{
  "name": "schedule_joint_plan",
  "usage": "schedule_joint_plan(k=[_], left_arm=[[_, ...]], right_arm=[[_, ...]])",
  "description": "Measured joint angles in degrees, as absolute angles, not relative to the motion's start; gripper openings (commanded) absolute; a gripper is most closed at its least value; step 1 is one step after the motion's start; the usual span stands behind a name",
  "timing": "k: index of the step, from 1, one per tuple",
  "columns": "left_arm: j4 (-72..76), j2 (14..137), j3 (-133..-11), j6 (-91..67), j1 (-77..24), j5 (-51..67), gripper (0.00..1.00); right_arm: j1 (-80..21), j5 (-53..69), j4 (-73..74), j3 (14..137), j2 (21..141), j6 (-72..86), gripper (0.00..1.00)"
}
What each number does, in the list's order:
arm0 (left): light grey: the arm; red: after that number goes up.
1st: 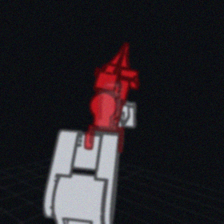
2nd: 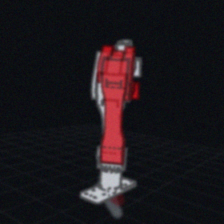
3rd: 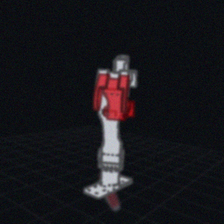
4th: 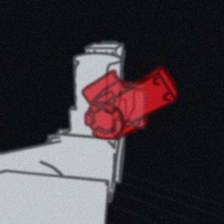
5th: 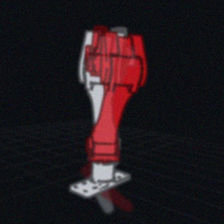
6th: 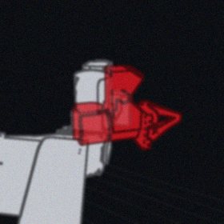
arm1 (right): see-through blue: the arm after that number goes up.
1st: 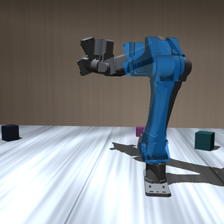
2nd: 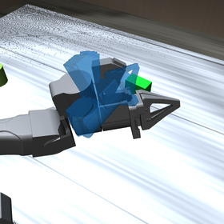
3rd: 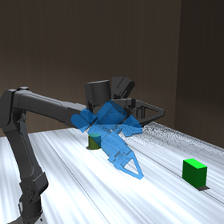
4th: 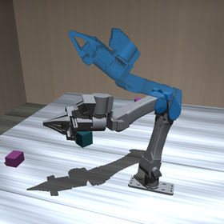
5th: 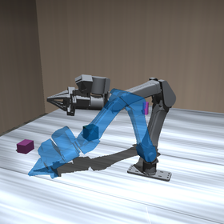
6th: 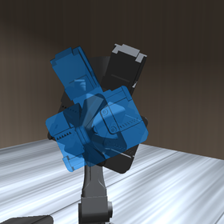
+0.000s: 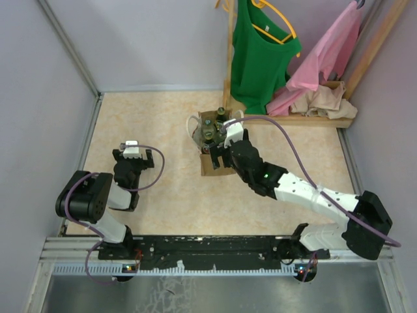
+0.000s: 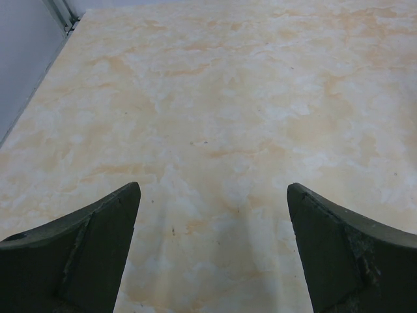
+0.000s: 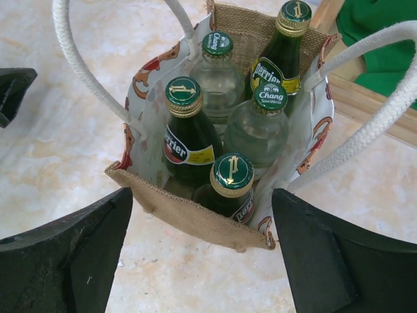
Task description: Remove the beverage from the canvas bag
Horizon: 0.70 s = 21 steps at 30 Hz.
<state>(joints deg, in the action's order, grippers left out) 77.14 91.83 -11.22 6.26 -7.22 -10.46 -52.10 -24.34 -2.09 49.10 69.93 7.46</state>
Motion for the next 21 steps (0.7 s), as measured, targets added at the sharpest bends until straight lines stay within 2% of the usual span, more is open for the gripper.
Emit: schedule_joint_plan(k=[21], left_arm=[[77.1,91.8,-11.2,6.3,-7.2,-10.5,1.0]], right_arm=[[-52.1,-30.2,-9.9,49.1,77.4,3.1,0.77]])
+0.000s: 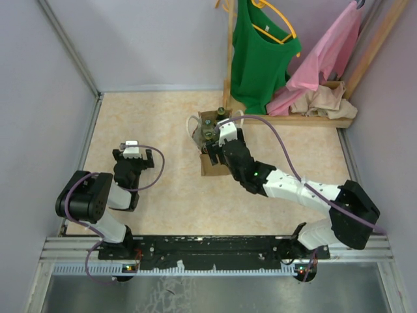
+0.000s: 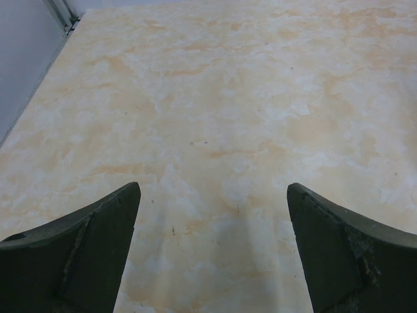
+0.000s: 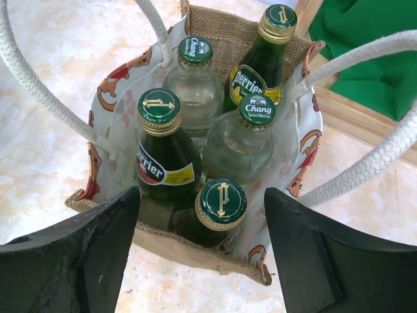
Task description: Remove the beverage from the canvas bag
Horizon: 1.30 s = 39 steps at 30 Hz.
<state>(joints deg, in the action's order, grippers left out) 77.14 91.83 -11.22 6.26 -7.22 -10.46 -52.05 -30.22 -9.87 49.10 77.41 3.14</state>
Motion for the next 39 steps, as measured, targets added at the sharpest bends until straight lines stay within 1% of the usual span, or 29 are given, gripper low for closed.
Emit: schedule_joint_plan(k=[13,24,30,35,36,37,38,39], left_arm=[[77.1,91.8,-11.2,6.3,-7.2,-10.5,1.0],[77.1,91.8,-11.2,6.3,-7.2,-10.5,1.0],[77.1,91.8,-11.2,6.3,-7.2,-10.4,1.0],[77.1,91.8,-11.2,6.3,-7.2,-10.5,1.0],[77.1,91.8,-11.2,6.3,-7.2,-10.5,1.0],[77.1,91.8,-11.2,6.3,-7.2,-10.5,1.0],[77.1,91.8,-11.2,6.3,-7.2,-10.5,1.0],[77.1,91.8,-11.2,6.3,-7.2,-10.5,1.0]], right_arm=[[-48.7,-28.9,-12.7,48.4,78.1,4.8,0.69],[-48.5,-26.8,-12.9,47.9,79.6,6.2,0.64],[-48.5,-25.7,-13.2,47.6,80.7,6.7,0.54],[-48.5,-25.5,-13.7,47.6,81.2,6.9,0.35],[-48.4,-25.7,-13.7,47.6,81.2,6.9,0.3],[-48.2,-25.7,-13.7,47.6,81.2,6.9,0.22],[-48.1,-25.9,-13.7,47.6,81.2,7.0,0.12],[-47.9,-26.1,-13.7,47.6,81.2,6.9,0.0]])
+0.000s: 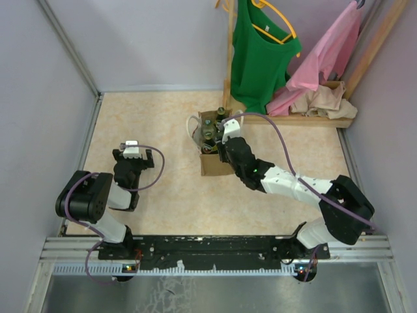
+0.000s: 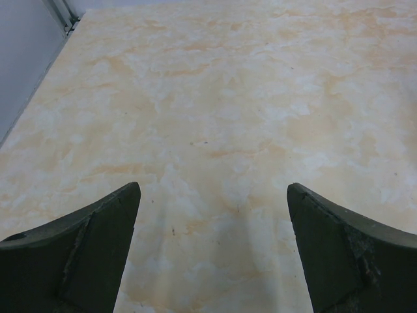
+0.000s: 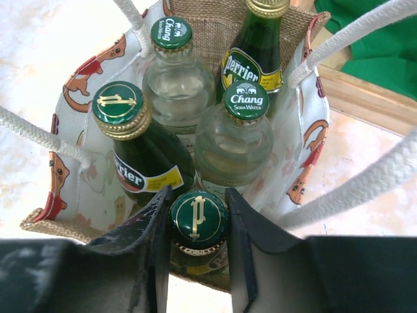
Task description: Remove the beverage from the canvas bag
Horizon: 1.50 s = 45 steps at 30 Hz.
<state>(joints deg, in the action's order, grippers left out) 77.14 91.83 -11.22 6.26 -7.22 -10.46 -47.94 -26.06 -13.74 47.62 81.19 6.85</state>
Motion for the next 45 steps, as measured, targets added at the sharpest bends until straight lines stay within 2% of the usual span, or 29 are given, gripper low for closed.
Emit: schedule_joint_plan(k=[33,45], left_arm=[[77.1,91.8,-11.2,6.3,-7.2,-10.5,1.0],[77.1,91.8,-11.2,6.3,-7.2,-10.5,1.0]], right_arm=[[-48.0,-28.5,-15.1,47.3,80.2,4.5,0.0],[-48.0,-28.7,-13.0,52.9,80.4,1.0,0.0]])
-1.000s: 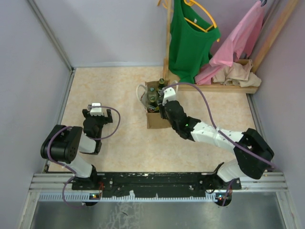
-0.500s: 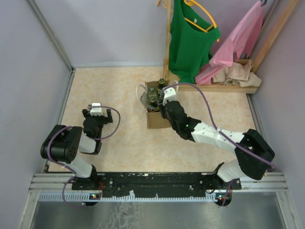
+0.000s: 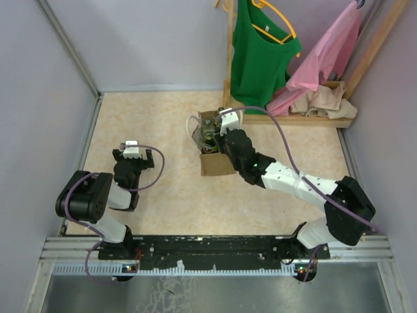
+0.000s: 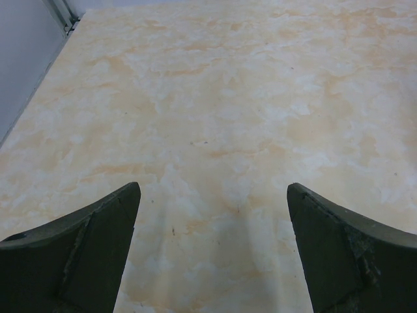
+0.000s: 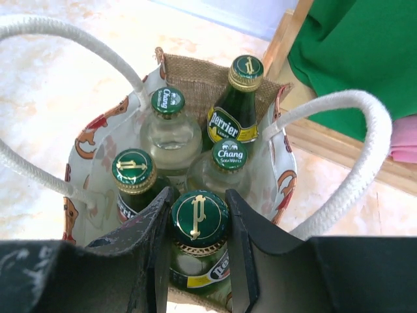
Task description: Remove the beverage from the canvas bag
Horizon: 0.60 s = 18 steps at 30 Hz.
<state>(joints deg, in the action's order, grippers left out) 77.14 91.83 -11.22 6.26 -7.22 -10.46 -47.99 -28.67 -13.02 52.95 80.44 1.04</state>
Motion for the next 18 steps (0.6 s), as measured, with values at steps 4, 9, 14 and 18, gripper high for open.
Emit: schedule_joint_plan(k=[4,9,14,18], left_arm=[[77.1,91.8,-11.2,6.3,-7.2,-10.5,1.0],[77.1,91.8,-11.2,6.3,-7.2,-10.5,1.0],[77.1,91.8,-11.2,6.3,-7.2,-10.5,1.0],[77.1,91.8,-11.2,6.3,-7.2,-10.5,1.0]], right_arm=[[-48.0,-28.4,-12.2,54.6,80.4,0.4,0.0],[-48.0,-27.8,-10.6,56.4,79.5,0.1,0.0],[-48.0,-27.0,-9.3,58.7,75.7,-0.1,0.0],[-48.0,-26.9,-9.4,61.7,72.4,-1.6,0.0]])
